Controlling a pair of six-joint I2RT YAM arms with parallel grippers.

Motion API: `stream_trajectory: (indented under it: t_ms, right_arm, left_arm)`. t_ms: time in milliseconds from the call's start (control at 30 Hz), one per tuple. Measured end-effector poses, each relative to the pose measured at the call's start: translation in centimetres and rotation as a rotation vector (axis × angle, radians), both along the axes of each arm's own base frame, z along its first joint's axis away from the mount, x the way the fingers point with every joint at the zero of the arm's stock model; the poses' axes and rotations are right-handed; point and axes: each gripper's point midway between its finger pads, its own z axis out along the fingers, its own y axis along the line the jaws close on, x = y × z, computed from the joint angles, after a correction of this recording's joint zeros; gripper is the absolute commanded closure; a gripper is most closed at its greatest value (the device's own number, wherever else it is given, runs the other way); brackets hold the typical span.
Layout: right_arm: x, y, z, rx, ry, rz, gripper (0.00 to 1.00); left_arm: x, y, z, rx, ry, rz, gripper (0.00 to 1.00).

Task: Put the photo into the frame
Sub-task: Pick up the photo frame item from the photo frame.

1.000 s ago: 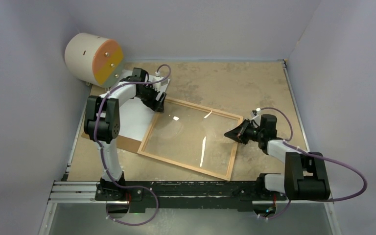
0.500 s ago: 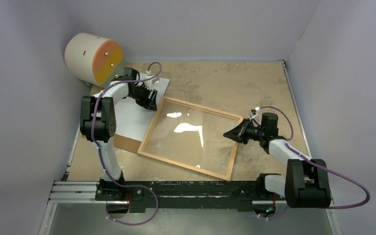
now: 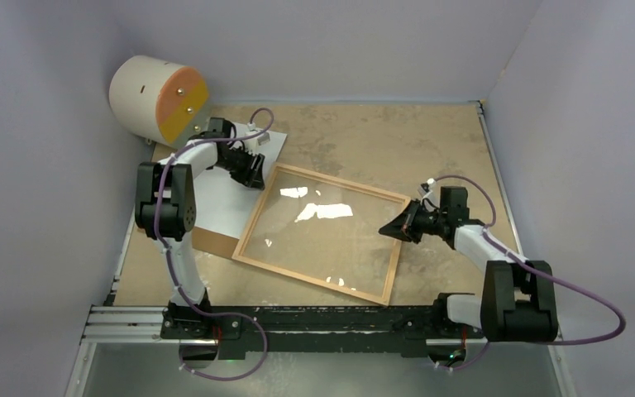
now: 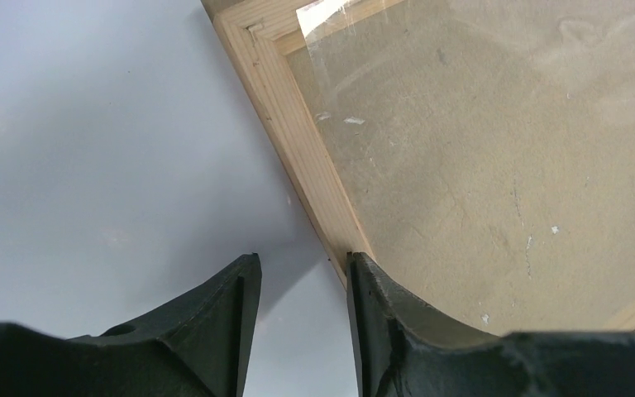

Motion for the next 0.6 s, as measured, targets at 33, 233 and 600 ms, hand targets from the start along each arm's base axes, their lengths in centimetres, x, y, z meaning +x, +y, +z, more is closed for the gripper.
stream_trajectory:
  t_ms: [33, 233, 600]
  right_arm:
    - [0.2, -0.2, -0.4, -0.023, 0.005, 0.003, 1.00]
    - [0.5, -1.2, -2.8, -0.117, 0.062, 0.000, 1.00]
    - [0.2, -1.2, -5.0, -0.167, 0.155, 0.019, 1.00]
  left_arm:
    - [0.0, 0.0, 0.0, -0.002, 0.000, -0.001, 0.58]
    - [-0.2, -0.3, 0.0, -0.016, -0.002, -0.015, 0.60]
    - [-0.6, -0.9, -0.1, -0.050, -0.005, -0.035, 0.64]
